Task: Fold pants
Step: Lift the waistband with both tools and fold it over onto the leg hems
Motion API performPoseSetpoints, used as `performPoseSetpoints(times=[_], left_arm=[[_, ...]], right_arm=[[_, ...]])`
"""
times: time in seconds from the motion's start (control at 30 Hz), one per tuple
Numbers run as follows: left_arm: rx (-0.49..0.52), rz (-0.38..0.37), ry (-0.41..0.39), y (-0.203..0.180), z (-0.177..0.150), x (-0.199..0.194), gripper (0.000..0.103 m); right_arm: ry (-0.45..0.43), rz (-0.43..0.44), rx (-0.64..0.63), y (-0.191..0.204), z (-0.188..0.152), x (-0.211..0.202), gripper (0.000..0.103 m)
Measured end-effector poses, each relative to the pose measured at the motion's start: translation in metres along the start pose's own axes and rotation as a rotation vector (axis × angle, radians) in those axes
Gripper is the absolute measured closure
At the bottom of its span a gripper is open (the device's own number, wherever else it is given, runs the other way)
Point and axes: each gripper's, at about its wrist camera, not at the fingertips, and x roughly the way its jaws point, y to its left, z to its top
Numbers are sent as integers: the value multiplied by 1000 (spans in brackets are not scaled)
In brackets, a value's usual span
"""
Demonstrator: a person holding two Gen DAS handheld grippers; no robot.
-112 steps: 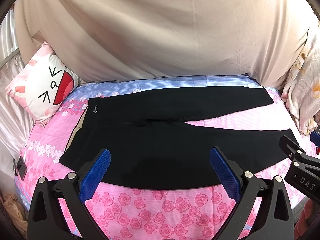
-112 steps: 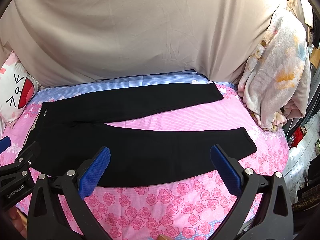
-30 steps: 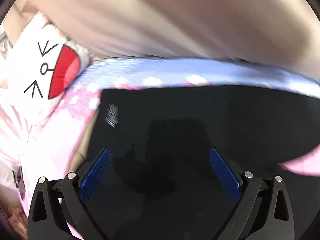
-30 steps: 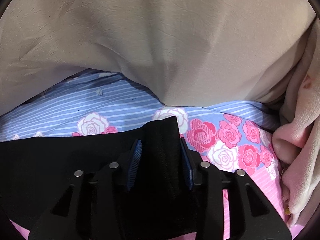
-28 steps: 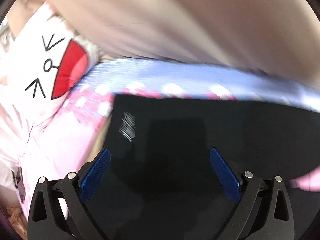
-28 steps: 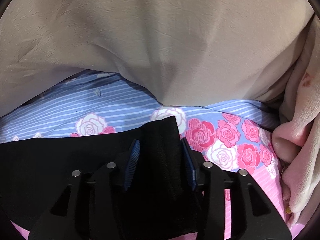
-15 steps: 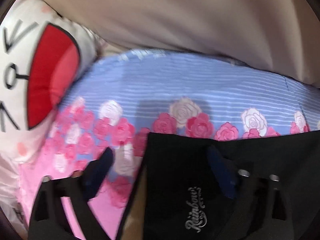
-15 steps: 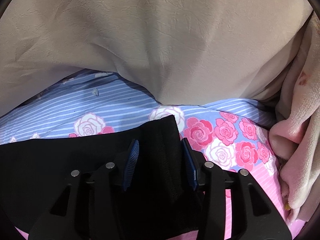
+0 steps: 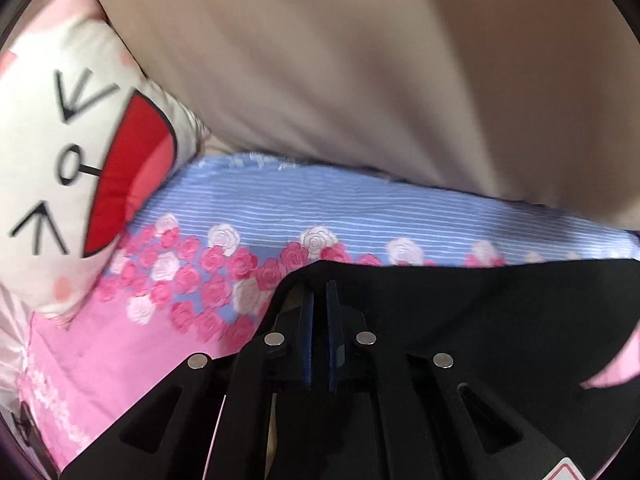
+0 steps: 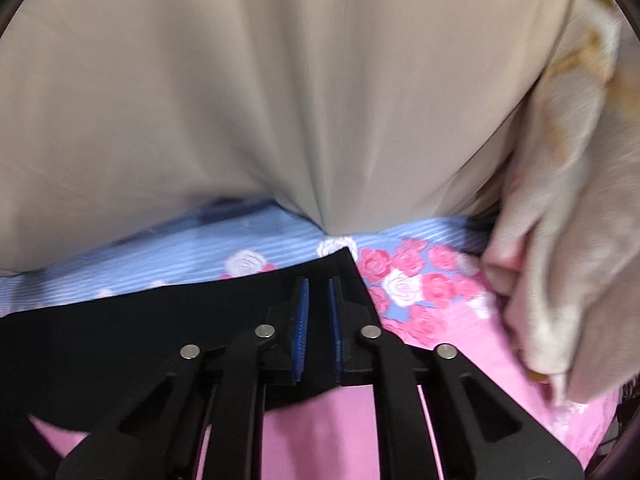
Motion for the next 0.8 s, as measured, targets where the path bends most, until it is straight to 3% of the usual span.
performPoseSetpoints(times=[0.07,0.2,0.23,0.33,0.4,0.47,0.53,0.67,0.73,0.77,0.8], left_arm=[[4,-16,-11,-1,-5,-20,99],[22,-16,7,-2,-20,-34,98],[16,-11,8,-2,-21,-32,98],[0,-6,1,-1,-23,-27,98],[-4,2,4,-2,-25,-25,98],[5,24,12,-5,-28,-21,98],[9,44,26,-9,-31,-16,97],[30,83,48,-17,-35,-7,96],[28,99,49,-20,-35,-3,96],[23,107,48,-21,-35,-1,96],[11,110,46,-22,-34,0,96]], right_arm=[[1,-7,-13,-6,-1,-24,99],[38,-33,29,-24,-14,-35,97],[61,-31,47,-26,-14,-27,91],[123,-27,9,-19,-12,9,90],[167,-22,-29,-12,-8,40,78],[180,-31,-50,-9,-2,64,36],[168,-51,-82,-7,6,88,33],[268,-55,-71,-14,10,142,36],[274,-19,-76,-13,6,155,51],[249,8,-95,-10,6,153,73],[249,19,-97,-8,6,152,81]])
